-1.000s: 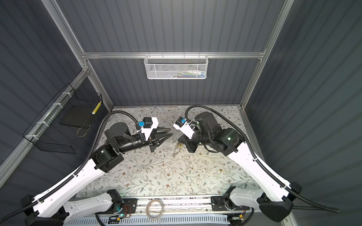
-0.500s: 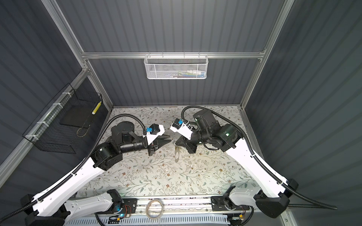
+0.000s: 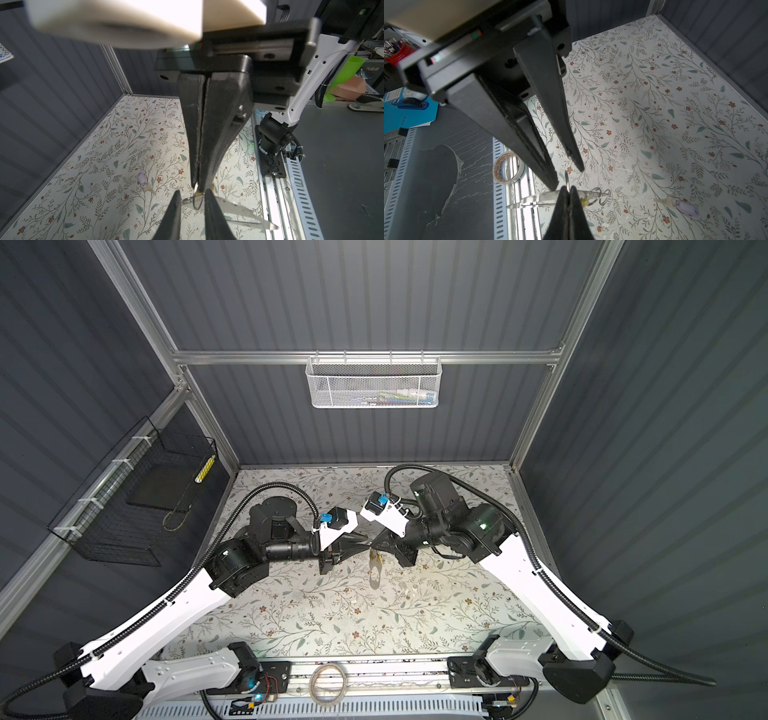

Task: Attach keys to a key ring
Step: Insert the key into the keyring.

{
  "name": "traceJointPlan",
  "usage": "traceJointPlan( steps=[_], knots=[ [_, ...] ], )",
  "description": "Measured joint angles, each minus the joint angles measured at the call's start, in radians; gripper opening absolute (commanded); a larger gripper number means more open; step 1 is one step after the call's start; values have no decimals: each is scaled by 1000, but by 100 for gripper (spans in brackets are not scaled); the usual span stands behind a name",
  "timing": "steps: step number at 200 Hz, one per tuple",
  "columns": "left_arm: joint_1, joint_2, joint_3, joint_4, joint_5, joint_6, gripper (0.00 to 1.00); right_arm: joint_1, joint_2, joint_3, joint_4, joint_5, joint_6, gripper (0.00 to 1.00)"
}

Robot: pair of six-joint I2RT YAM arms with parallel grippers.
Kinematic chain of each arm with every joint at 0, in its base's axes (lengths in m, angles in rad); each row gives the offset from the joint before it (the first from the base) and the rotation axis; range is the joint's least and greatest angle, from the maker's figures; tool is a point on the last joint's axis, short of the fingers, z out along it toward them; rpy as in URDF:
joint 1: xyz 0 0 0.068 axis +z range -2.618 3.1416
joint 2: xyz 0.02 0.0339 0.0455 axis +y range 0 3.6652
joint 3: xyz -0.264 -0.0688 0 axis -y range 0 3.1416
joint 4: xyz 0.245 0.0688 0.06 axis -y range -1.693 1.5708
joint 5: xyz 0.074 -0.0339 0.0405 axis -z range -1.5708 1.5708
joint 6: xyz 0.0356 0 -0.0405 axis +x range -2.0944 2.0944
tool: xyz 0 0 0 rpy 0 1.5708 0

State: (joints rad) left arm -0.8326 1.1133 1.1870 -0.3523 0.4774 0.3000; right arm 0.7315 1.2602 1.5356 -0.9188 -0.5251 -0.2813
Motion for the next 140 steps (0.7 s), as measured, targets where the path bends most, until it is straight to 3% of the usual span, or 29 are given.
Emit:
traceJointPlan(
  steps=[37,75,140],
  knots=[
    [0,18,5,-8,21,0,18,0,-2,0,12,-1,0,0],
    [0,25,5,-11,26,0,6,-4,-4,-1,14,-3,-2,0],
    [2,24,7,-11,32,-12,0,-5,-18,-8,13,-8,-19,0]
  ],
)
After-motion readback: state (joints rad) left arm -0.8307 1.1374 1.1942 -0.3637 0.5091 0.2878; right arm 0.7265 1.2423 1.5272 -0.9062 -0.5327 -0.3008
